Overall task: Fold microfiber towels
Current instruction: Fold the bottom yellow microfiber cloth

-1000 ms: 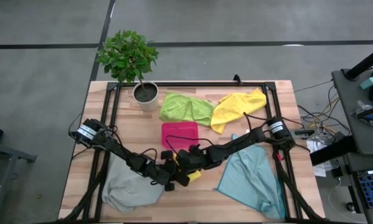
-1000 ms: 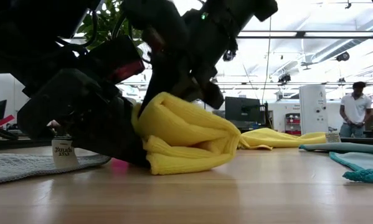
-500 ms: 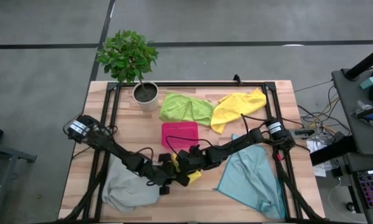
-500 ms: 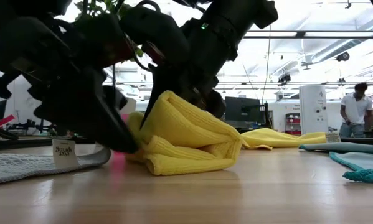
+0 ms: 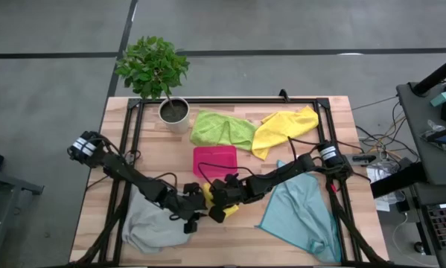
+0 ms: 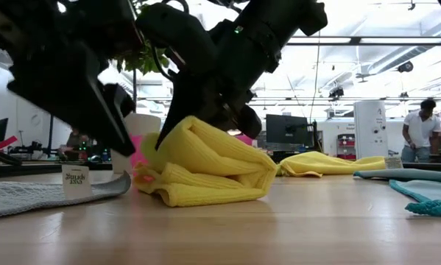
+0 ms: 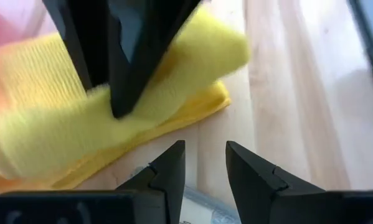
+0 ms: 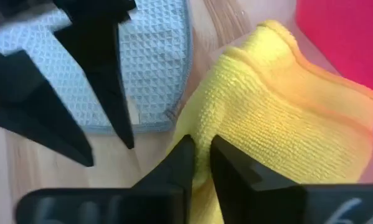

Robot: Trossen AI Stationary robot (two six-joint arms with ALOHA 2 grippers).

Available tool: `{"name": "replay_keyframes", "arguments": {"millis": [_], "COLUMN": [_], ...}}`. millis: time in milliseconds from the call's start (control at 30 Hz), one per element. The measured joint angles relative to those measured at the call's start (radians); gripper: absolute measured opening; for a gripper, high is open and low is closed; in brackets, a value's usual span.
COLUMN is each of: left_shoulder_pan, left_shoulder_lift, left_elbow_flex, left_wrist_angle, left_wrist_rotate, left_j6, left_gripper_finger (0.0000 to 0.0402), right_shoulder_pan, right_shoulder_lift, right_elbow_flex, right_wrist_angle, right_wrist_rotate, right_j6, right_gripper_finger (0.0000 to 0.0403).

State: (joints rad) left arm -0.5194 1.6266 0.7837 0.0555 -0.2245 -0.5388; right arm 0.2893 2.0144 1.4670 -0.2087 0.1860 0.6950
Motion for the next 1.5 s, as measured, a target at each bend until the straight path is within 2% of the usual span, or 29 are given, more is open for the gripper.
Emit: {"name": "replay_keyframes", "arguments": {"millis": [300, 500, 633, 733, 900, 1000, 1167, 1500], "left_shoulder_pan": [0.0, 0.002, 0.006, 0.014, 0.022, 0.022, 0.022, 0.023], "left_shoulder_lift": [-0.079, -0.089, -0.078, -0.065, -0.005, 0.045, 0.084, 0.068], "left_elbow_flex": [-0.001, -0.001, -0.002, -0.004, -0.004, -0.004, -0.003, 0.0], "left_wrist_angle": [-0.084, -0.102, -0.098, -0.096, -0.096, -0.097, -0.098, -0.131], "left_wrist_rotate": [-0.025, -0.175, -0.29, -0.311, -0.317, -0.33, -0.33, -0.314], "left_j6": [0.002, 0.032, 0.054, 0.055, 0.04, 0.002, -0.058, -0.057], "left_gripper_finger": [0.01, 0.01, 0.01, 0.01, 0.01, 0.01, 0.01, 0.01], "right_shoulder_pan": [0.003, 0.022, 0.047, 0.068, 0.1, 0.118, 0.133, 0.129], "right_shoulder_lift": [-0.022, -0.079, -0.111, -0.114, -0.065, -0.015, 0.042, 0.093], "right_elbow_flex": [0.0, 0.001, 0.001, 0.0, -0.028, -0.032, -0.032, -0.029], "right_wrist_angle": [0.007, -0.082, -0.164, -0.215, -0.158, -0.061, 0.103, 0.126], "right_wrist_rotate": [-0.011, -0.01, -0.002, -0.002, 0.012, 0.022, -0.003, -0.012], "right_j6": [-0.078, -0.152, -0.179, -0.184, -0.201, -0.249, -0.337, -0.339], "right_gripper_finger": [0.0117, 0.0129, 0.0114, 0.0089, 0.0036, 0.0013, 0.0009, 0.0009]}}
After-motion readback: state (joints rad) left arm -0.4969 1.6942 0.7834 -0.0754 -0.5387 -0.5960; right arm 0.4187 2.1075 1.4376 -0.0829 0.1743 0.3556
